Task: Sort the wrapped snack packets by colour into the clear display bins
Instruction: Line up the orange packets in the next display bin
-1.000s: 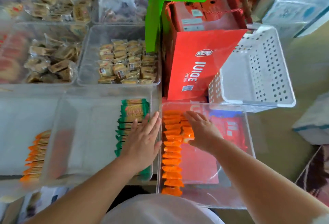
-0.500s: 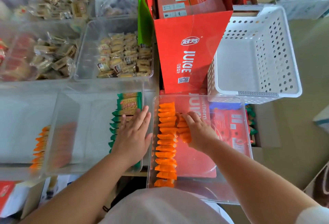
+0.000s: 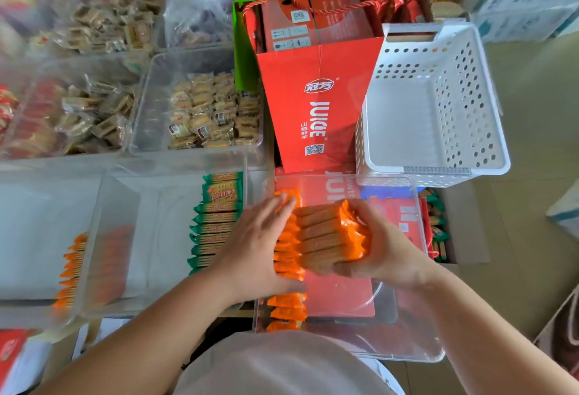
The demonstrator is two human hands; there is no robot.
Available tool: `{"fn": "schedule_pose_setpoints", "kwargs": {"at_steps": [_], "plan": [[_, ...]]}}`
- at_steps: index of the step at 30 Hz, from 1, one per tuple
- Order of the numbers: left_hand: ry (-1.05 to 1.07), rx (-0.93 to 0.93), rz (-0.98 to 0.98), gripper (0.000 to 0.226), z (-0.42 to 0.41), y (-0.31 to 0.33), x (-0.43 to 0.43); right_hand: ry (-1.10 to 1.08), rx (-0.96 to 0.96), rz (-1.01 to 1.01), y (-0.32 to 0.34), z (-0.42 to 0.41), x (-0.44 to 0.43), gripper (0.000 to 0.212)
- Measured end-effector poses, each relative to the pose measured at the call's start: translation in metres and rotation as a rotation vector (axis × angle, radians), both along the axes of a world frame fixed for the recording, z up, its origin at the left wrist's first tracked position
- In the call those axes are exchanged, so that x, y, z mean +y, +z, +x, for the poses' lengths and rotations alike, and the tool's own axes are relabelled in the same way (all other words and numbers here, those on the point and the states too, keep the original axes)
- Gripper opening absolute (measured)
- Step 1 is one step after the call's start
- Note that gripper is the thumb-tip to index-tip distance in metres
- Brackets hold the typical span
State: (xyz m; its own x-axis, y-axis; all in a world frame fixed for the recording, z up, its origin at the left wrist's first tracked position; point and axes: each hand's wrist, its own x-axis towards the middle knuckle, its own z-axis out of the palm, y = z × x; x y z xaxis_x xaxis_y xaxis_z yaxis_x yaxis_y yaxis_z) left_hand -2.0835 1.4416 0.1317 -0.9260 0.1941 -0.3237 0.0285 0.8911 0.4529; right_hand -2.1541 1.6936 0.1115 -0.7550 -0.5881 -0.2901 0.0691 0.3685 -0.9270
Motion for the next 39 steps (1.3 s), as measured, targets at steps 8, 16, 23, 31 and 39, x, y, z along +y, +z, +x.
{"fn": "schedule_pose_setpoints", "kwargs": {"at_steps": [8,16,23,31,39], "plan": [[-0.033,-0.026,0.135,0.126,0.004,0.032,0.006,0.118,-0.032,-0.041,0.031,0.024,-0.039,0.096],[0.283,-0.038,0.137,0.114,0.037,0.029,-0.062,0.152,-0.113,-0.076,0.024,0.037,-0.113,0.096],[0.619,0.167,-0.017,0.097,0.085,0.016,-0.216,0.228,0.112,0.108,0.016,0.056,-0.241,0.075],[0.852,0.119,-0.183,0.079,0.097,-0.036,-0.392,0.28,0.084,0.307,0.0,0.067,-0.401,0.064],[0.622,0.072,-0.28,0.083,0.077,-0.077,-0.447,0.176,0.101,0.481,-0.024,0.081,-0.472,0.077]]}}
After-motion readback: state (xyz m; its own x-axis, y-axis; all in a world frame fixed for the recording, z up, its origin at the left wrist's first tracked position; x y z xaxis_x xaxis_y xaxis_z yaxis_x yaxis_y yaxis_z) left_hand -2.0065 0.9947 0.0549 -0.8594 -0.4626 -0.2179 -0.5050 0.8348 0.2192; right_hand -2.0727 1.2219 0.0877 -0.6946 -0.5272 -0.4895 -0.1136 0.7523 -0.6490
